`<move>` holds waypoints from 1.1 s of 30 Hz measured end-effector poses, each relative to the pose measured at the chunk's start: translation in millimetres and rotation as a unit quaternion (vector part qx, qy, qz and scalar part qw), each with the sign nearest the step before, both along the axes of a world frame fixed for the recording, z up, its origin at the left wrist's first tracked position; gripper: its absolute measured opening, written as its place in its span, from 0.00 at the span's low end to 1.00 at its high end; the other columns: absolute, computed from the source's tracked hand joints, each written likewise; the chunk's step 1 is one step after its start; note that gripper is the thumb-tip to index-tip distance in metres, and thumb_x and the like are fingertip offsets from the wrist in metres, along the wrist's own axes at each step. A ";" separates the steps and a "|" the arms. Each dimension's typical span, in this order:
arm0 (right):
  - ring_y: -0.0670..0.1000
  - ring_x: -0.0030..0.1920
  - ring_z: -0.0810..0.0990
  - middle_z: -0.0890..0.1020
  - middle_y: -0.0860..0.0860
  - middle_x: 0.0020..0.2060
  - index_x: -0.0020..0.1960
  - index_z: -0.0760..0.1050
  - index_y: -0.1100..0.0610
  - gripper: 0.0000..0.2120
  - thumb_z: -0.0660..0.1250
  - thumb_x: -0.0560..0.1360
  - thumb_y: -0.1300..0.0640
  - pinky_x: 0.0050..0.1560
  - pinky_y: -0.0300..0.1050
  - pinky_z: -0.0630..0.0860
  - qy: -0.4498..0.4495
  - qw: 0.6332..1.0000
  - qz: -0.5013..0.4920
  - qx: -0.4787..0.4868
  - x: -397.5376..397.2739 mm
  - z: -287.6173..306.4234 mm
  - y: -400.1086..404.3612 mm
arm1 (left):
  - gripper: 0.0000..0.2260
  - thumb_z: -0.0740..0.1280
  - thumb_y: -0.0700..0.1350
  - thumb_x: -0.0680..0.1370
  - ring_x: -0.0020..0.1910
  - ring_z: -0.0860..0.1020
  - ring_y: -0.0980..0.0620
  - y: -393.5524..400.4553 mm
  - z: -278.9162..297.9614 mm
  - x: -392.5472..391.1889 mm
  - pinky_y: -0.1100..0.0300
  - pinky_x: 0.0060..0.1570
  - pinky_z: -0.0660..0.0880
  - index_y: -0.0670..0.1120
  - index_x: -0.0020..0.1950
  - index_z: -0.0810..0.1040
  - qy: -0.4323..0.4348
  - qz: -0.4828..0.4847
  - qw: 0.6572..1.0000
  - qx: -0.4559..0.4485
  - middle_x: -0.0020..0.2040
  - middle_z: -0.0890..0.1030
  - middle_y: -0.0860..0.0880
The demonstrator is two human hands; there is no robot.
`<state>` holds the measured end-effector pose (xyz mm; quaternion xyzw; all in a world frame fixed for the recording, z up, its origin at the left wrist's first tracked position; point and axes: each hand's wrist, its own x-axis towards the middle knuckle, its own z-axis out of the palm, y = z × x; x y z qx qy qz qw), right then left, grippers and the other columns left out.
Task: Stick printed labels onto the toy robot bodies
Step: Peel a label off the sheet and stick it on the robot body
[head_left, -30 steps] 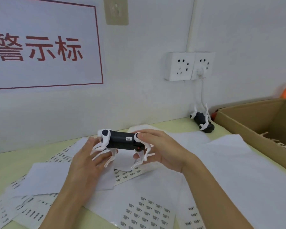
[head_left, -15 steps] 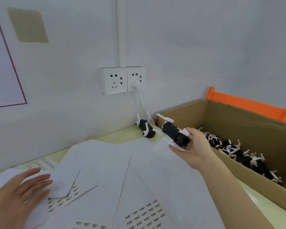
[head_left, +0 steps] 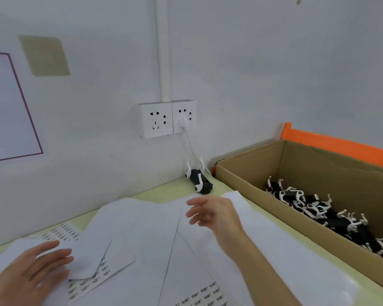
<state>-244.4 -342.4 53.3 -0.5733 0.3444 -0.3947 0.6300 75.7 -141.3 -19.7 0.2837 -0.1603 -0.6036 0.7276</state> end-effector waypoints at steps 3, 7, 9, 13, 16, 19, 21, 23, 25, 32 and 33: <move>0.48 0.36 0.83 0.87 0.53 0.39 0.46 0.85 0.55 0.17 0.57 0.76 0.65 0.38 0.37 0.74 0.049 0.998 0.043 -0.023 51.8 -12.6 34.3 | 0.30 0.45 0.40 0.86 0.47 0.85 0.39 -9.0 7.8 -21.4 0.44 0.39 0.84 0.42 0.46 0.88 -0.206 0.161 0.961 0.088 0.56 0.78 0.28; 0.43 0.39 0.84 0.86 0.46 0.41 0.51 0.81 0.45 0.18 0.57 0.77 0.63 0.37 0.33 0.76 0.079 0.992 0.065 -0.067 113.7 -24.1 77.9 | 0.17 0.55 0.36 0.83 0.39 0.86 0.43 -0.6 19.0 -33.5 0.53 0.35 0.84 0.39 0.47 0.84 -0.245 0.253 0.929 0.109 0.44 0.84 0.34; 0.44 0.40 0.84 0.85 0.44 0.41 0.50 0.82 0.45 0.17 0.57 0.76 0.62 0.43 0.35 0.79 0.108 0.984 0.088 -0.109 130.9 -33.0 95.6 | 0.11 0.57 0.34 0.81 0.40 0.86 0.42 -3.0 19.3 -39.7 0.55 0.37 0.83 0.36 0.52 0.80 -0.263 0.272 0.917 0.129 0.45 0.84 0.33; 0.43 0.49 0.80 0.84 0.43 0.46 0.52 0.83 0.47 0.17 0.58 0.73 0.56 0.56 0.37 0.75 0.226 0.919 0.150 -0.285 142.2 -53.8 114.1 | 0.09 0.62 0.31 0.79 0.42 0.85 0.41 -1.7 23.8 -44.5 0.51 0.41 0.83 0.35 0.52 0.81 -0.278 0.284 0.907 0.142 0.46 0.84 0.32; 0.41 0.47 0.80 0.85 0.41 0.44 0.46 0.85 0.47 0.15 0.60 0.71 0.56 0.53 0.34 0.75 0.224 0.920 0.141 -0.289 145.0 -52.5 114.3 | 0.08 0.63 0.33 0.80 0.48 0.85 0.40 1.0 22.8 -46.3 0.52 0.46 0.79 0.37 0.53 0.82 -0.311 0.274 0.897 0.152 0.47 0.85 0.35; 0.38 0.43 0.80 0.85 0.39 0.37 0.39 0.86 0.49 0.15 0.64 0.72 0.64 0.48 0.29 0.73 0.224 0.927 0.110 -0.279 146.5 -52.0 110.5 | 0.12 0.61 0.33 0.82 0.52 0.85 0.43 5.4 27.9 -53.6 0.57 0.47 0.80 0.42 0.52 0.83 -0.338 0.268 0.892 0.139 0.50 0.86 0.39; 0.36 0.43 0.80 0.85 0.38 0.35 0.35 0.85 0.48 0.17 0.65 0.72 0.67 0.45 0.25 0.71 0.232 0.927 0.106 -0.274 146.3 -51.2 108.6 | 0.14 0.59 0.29 0.81 0.51 0.85 0.43 6.2 29.0 -56.3 0.59 0.45 0.81 0.42 0.53 0.82 -0.325 0.313 0.882 0.133 0.51 0.86 0.42; 0.35 0.42 0.80 0.84 0.36 0.34 0.32 0.85 0.46 0.20 0.66 0.71 0.68 0.44 0.23 0.71 0.229 0.934 0.103 -0.255 145.8 -51.3 106.0 | 0.13 0.59 0.27 0.79 0.49 0.85 0.42 6.9 30.8 -56.1 0.57 0.43 0.82 0.42 0.53 0.79 -0.277 0.398 0.865 0.125 0.50 0.85 0.43; 0.36 0.40 0.81 0.84 0.36 0.34 0.30 0.84 0.43 0.23 0.66 0.71 0.69 0.42 0.25 0.72 0.222 0.940 0.107 -0.237 144.6 -51.4 105.1 | 0.13 0.58 0.26 0.78 0.45 0.86 0.41 9.3 33.4 -53.5 0.55 0.39 0.83 0.41 0.50 0.77 -0.247 0.497 0.822 0.127 0.48 0.84 0.42; 0.44 0.39 0.83 0.83 0.38 0.30 0.31 0.84 0.46 0.22 0.65 0.72 0.69 0.38 0.29 0.73 0.207 0.948 0.109 -0.214 144.0 -47.5 102.5 | 0.15 0.55 0.30 0.76 0.39 0.83 0.54 25.9 50.7 -40.5 0.57 0.36 0.81 0.47 0.45 0.77 -0.292 0.619 0.701 0.199 0.43 0.82 0.57; 0.45 0.40 0.83 0.84 0.39 0.29 0.32 0.84 0.47 0.21 0.65 0.72 0.70 0.38 0.29 0.72 0.202 0.951 0.109 -0.208 144.1 -46.4 101.5 | 0.14 0.57 0.31 0.77 0.40 0.82 0.56 29.6 52.4 -37.2 0.58 0.37 0.80 0.48 0.47 0.77 -0.329 0.606 0.690 0.222 0.44 0.81 0.59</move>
